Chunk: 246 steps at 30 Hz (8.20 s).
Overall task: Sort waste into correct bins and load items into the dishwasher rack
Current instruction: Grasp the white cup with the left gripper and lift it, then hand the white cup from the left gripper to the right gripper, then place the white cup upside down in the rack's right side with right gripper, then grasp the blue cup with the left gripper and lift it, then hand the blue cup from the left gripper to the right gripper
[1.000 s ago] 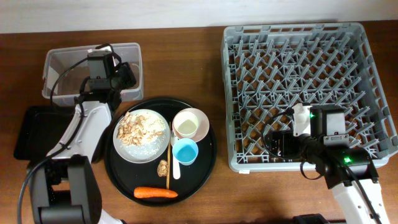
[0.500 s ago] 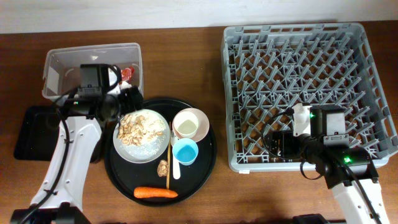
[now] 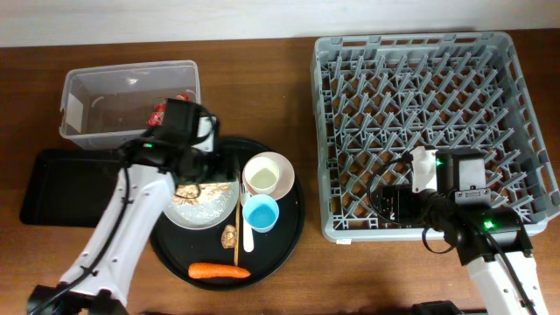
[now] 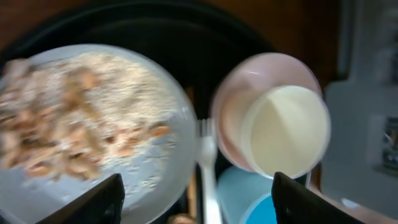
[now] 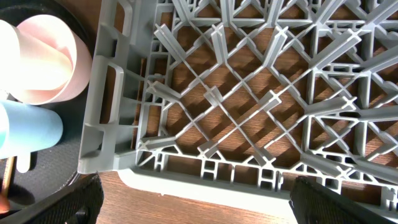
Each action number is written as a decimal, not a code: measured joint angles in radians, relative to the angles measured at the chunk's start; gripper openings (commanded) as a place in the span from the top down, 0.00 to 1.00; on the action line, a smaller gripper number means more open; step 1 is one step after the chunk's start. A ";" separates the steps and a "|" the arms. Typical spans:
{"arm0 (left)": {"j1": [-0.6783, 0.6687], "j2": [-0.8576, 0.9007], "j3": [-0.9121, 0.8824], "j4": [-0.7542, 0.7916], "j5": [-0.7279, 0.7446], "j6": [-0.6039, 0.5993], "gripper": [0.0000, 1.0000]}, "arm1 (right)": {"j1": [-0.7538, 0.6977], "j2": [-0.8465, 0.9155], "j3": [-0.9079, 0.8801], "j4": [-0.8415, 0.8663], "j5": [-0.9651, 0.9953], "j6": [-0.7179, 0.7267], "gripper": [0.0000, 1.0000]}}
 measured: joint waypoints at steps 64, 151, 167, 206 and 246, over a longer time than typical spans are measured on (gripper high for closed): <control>-0.054 0.177 0.183 0.158 1.164 0.159 1.00 | 0.000 0.148 0.002 0.533 -1.065 -0.190 0.01; 0.182 0.152 0.200 -0.217 0.201 0.163 0.52 | -0.616 0.619 0.545 -0.254 0.238 0.101 0.96; 0.182 0.152 0.200 -0.218 0.201 0.163 0.51 | -0.616 0.663 0.545 -0.231 0.198 0.105 0.06; -0.197 0.152 -0.058 -0.144 0.062 0.099 1.00 | -0.226 0.365 0.548 -0.362 -0.136 -0.117 0.07; -0.040 0.066 0.270 0.034 1.147 0.322 1.00 | 0.146 0.419 0.548 -0.133 -1.026 -0.645 0.24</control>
